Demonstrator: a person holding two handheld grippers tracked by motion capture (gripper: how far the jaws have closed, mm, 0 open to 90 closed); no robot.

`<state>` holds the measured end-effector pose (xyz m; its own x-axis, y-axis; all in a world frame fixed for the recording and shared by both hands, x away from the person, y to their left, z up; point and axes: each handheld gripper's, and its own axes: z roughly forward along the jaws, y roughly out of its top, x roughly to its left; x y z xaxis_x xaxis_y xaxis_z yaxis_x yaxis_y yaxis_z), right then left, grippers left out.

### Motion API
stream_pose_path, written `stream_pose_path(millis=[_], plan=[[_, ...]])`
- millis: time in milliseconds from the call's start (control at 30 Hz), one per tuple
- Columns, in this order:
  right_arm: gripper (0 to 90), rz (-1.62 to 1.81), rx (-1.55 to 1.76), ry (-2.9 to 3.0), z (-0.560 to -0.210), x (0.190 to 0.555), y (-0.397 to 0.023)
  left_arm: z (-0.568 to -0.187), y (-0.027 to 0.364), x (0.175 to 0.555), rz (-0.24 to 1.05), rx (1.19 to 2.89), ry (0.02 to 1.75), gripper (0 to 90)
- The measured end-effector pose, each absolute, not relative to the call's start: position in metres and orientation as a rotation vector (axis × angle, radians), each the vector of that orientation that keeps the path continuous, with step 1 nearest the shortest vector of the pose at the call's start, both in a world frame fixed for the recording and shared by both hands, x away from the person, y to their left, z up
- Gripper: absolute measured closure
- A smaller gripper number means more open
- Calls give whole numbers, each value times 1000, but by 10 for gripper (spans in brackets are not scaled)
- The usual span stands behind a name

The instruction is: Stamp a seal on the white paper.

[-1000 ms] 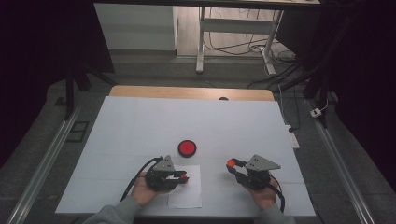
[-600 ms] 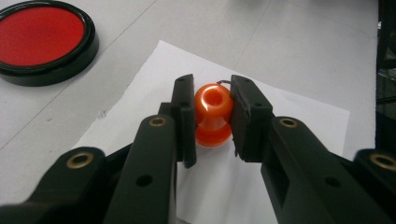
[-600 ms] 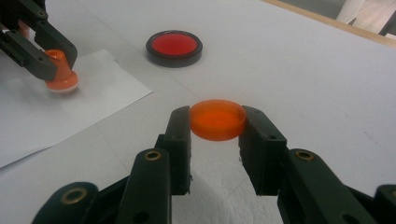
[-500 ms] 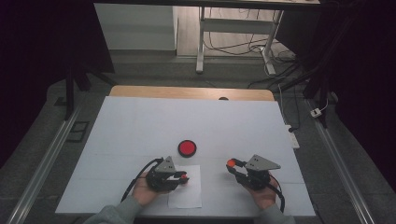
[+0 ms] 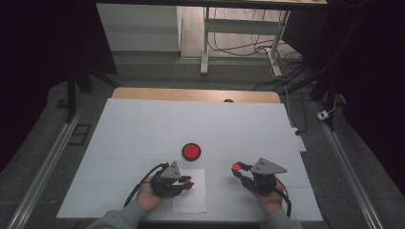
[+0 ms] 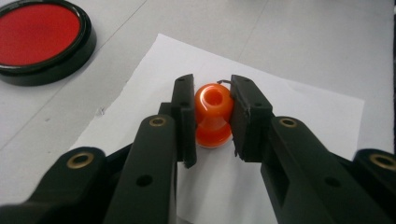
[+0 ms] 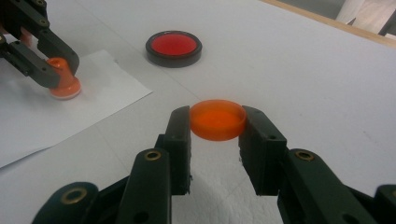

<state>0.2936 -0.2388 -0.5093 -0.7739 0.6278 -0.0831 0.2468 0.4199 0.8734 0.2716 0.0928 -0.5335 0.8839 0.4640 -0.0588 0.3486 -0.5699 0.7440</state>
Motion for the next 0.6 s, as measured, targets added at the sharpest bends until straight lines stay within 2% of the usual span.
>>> stream_pose_path(millis=[600], plan=[[643,1304,743,2283,-510,293,-237,-535,91,268,220,2239,569,726]])
